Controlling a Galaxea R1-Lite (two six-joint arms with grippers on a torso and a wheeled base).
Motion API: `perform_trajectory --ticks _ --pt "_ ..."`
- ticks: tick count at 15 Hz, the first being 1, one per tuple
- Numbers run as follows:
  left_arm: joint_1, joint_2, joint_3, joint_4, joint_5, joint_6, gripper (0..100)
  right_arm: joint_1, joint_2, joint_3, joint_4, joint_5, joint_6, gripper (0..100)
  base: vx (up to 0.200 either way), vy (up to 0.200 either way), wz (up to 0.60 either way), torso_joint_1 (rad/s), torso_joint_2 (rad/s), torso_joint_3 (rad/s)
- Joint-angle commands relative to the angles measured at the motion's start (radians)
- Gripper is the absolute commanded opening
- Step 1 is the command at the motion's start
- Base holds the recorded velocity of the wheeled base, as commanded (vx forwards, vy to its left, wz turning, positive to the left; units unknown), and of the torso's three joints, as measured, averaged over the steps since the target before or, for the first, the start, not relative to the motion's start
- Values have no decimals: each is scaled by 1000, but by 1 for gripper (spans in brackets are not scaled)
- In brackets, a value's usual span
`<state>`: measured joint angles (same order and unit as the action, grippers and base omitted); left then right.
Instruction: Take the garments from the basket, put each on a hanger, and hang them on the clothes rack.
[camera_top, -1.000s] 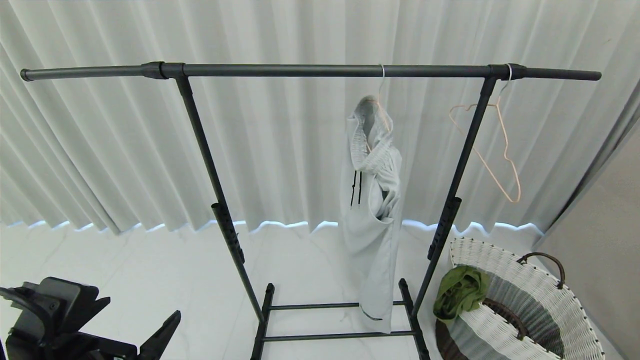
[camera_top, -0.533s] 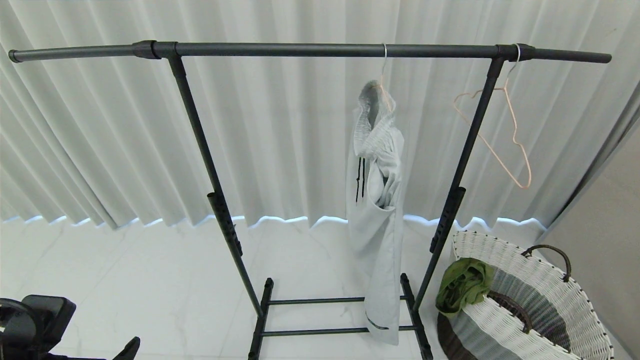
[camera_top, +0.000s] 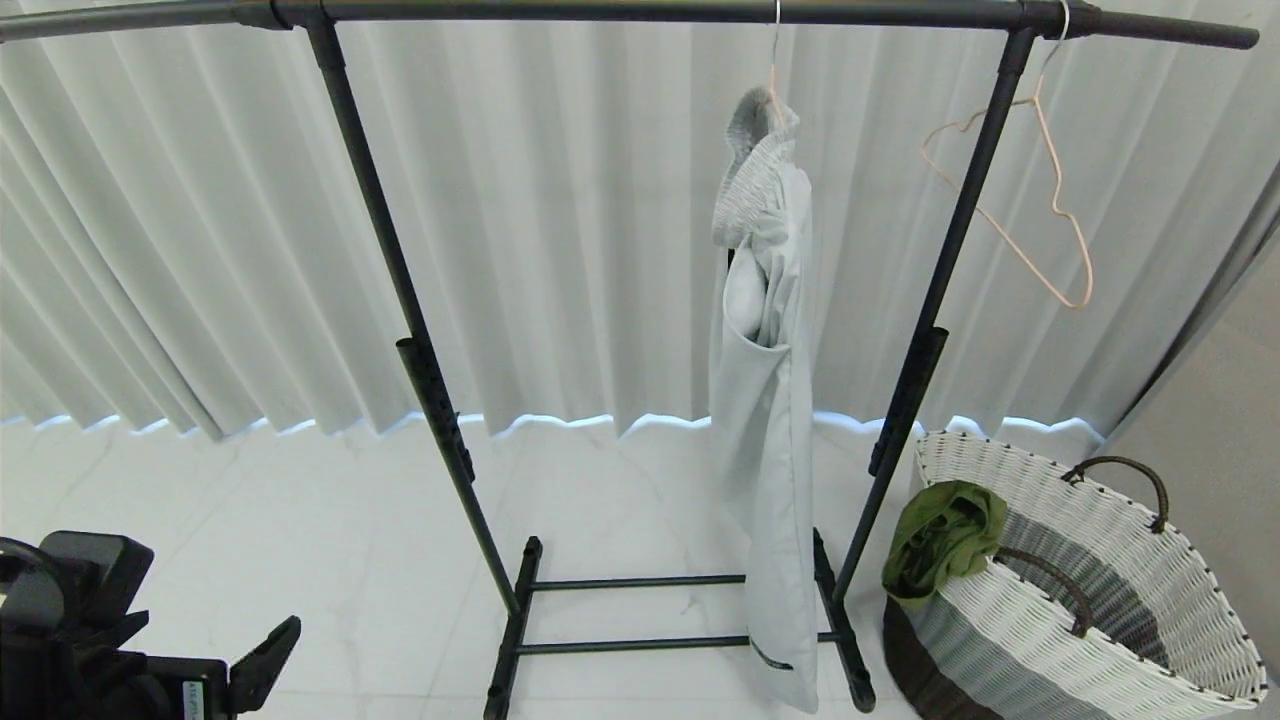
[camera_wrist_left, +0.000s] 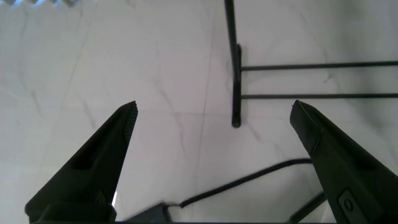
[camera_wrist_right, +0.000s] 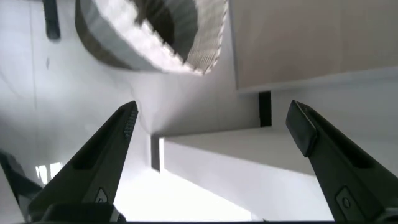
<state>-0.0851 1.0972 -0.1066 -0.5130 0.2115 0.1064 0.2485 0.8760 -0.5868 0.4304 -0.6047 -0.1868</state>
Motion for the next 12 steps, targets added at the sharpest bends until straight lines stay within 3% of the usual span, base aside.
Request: perform_trajectory --ticks 1,6,9,12 --pt "-18 30 -28 -1 -4 -1 100 -14 29 38 1 -3 0 100 0 0 0 -198 471 290" --pt "-147 30 -31 -1 -3 -1 100 -20 44 50 -1 -6 -17 100 0 0 0 -167 462 296" --pt "-160 32 -30 -1 -3 4 100 -20 11 55 -13 -3 -60 100 0 -200 0 -79 253 172" --pt "-199 30 -27 -1 -3 4 100 -20 -26 133 -70 -7 -74 100 0 -200 0 -6 53 30"
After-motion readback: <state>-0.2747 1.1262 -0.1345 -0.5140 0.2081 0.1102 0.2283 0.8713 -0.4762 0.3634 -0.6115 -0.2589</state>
